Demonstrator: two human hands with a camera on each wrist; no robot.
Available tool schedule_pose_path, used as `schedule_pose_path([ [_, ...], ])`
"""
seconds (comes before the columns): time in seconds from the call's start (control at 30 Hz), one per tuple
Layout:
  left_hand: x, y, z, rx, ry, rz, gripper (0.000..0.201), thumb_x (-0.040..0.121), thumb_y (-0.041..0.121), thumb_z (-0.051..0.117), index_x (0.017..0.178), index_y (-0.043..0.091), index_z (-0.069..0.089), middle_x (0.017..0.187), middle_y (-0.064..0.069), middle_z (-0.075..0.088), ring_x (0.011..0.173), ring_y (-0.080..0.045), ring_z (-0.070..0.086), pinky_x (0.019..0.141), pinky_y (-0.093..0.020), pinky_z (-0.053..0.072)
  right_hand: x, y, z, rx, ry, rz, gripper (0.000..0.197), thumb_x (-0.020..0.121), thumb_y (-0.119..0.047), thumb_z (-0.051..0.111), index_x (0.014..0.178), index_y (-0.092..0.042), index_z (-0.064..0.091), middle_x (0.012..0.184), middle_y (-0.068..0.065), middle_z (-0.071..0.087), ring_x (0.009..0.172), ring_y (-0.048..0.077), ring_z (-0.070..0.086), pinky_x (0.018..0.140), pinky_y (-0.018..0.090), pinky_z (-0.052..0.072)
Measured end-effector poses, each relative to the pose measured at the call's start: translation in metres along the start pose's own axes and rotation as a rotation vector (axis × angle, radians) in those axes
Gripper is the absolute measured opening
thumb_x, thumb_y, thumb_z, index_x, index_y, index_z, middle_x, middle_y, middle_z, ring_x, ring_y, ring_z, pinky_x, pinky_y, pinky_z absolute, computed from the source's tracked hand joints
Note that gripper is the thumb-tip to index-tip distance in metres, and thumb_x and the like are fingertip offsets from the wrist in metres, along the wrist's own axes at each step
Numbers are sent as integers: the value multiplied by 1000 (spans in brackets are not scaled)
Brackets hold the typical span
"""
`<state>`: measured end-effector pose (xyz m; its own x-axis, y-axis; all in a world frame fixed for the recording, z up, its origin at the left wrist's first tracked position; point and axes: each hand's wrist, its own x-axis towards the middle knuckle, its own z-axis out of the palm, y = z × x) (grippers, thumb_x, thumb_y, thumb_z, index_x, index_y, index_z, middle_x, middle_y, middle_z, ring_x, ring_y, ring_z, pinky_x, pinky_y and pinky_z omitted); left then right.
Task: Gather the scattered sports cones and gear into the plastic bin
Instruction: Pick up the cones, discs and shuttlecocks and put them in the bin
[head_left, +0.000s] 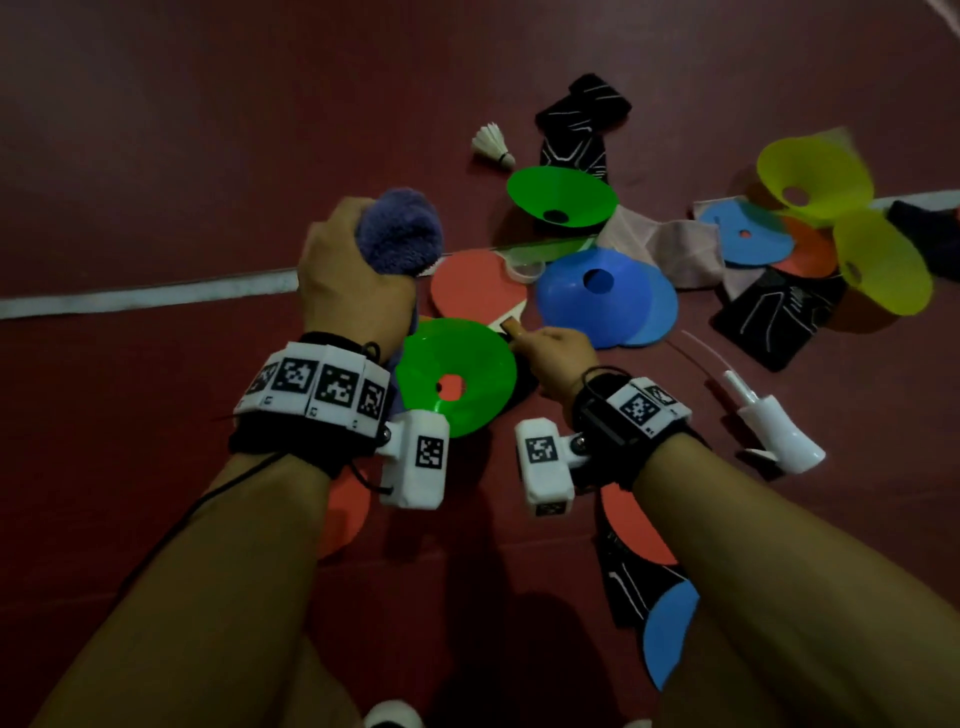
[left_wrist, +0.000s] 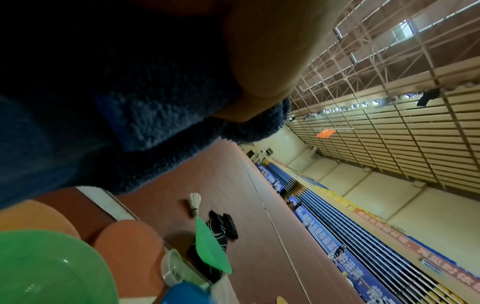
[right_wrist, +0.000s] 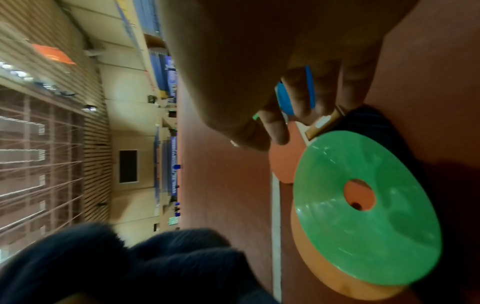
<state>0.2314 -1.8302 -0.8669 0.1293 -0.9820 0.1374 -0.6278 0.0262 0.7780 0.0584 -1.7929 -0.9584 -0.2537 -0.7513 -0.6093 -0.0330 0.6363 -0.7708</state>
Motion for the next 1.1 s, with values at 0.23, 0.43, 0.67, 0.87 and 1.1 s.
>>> schedule_pose_path([
  [0.23,-8,-18,-37,38,-1,-15,32,77,6,63,108,16,64,97,-4,65,84,-23,59,64,-27,39,8,19,51,-117,-57,227,49,88,-17,64,132,1,52,104,13,57,76,23,56,72,34,48],
  [0.43,-14,-21,-52,28,-5,-19,40,72,6,63,108,22,64,99,-3,66,89,-24,62,73,-38,52,11,26,51,-160,2,286,48,87,-16,66,133,-5,55,98,12,64,68,21,60,58,27,54],
  [0.67,-4,-9,-37,-152,-115,-78,35,77,4,66,103,27,57,83,13,58,74,-4,57,61,-18,46,14,10,23,-30,262,66,25,81,-9,73,95,-13,53,92,10,61,84,27,60,63,31,51],
  [0.87,-1,13,1,-326,-263,-172,36,77,-1,64,102,24,56,89,8,58,83,-17,60,74,-39,51,8,-12,-37,151,433,-195,36,84,-7,70,108,-18,46,85,6,63,66,13,59,56,17,52],
  [1.1,-16,48,38,-543,-579,-433,43,57,15,64,99,23,65,107,-17,66,97,-40,64,86,-62,51,-15,-15,-100,-45,504,-438,14,88,-8,63,101,-11,67,92,4,68,84,19,66,78,34,56],
])
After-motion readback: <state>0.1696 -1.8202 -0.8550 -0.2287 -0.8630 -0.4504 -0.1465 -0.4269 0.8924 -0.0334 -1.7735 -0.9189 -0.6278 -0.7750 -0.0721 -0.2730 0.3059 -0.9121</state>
